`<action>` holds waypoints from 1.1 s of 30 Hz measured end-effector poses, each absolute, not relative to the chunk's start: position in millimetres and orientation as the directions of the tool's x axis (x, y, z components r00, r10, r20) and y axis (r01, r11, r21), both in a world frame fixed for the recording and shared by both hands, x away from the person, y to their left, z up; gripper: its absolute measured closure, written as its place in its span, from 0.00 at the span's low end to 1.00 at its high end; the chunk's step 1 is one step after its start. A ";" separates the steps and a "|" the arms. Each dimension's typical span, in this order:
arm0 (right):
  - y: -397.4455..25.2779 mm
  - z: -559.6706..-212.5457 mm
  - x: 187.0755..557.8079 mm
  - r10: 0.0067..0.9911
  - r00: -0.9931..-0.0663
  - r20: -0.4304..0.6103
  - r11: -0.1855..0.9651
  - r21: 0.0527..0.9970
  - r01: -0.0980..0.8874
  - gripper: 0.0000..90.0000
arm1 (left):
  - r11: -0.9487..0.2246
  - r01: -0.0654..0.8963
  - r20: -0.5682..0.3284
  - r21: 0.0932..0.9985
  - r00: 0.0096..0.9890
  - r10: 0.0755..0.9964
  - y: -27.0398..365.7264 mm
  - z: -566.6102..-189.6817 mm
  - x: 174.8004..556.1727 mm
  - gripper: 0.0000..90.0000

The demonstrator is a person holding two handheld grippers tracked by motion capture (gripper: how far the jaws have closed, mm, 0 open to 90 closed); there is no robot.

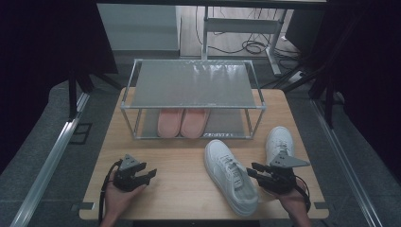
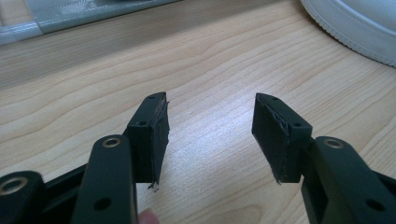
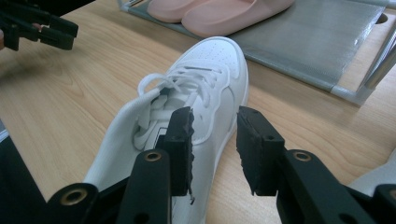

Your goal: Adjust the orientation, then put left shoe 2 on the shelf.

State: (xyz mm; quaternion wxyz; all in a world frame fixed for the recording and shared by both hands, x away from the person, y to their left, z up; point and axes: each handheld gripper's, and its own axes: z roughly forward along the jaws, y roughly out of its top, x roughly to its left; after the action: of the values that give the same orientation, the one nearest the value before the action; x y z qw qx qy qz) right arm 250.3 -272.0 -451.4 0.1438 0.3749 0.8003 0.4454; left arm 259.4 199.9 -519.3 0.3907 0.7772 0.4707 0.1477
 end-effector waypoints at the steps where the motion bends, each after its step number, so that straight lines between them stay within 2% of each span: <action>1: -272.2 -451.6 249.7 0.728 -0.678 0.102 0.324 0.820 0.471 0.72 | -0.250 0.616 -0.139 0.747 0.513 0.847 200.0 -519.3 259.4 0.52; 19: -261.3 -458.3 251.4 0.721 -0.688 0.081 0.361 0.804 0.473 0.65 | -0.254 0.614 -0.139 0.748 0.519 0.843 198.9 -518.8 258.0 0.51; 33: -243.4 -466.6 259.1 0.745 -0.666 0.027 0.413 0.765 0.494 0.66 | -0.253 0.616 -0.144 0.746 0.520 0.842 198.8 -519.7 257.9 0.51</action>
State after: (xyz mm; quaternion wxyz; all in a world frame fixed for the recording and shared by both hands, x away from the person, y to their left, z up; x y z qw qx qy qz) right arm 259.1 -243.4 -466.6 0.1614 0.3755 0.8250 0.3903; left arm 257.9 198.8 -519.7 0.3928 0.7783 0.4682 0.1436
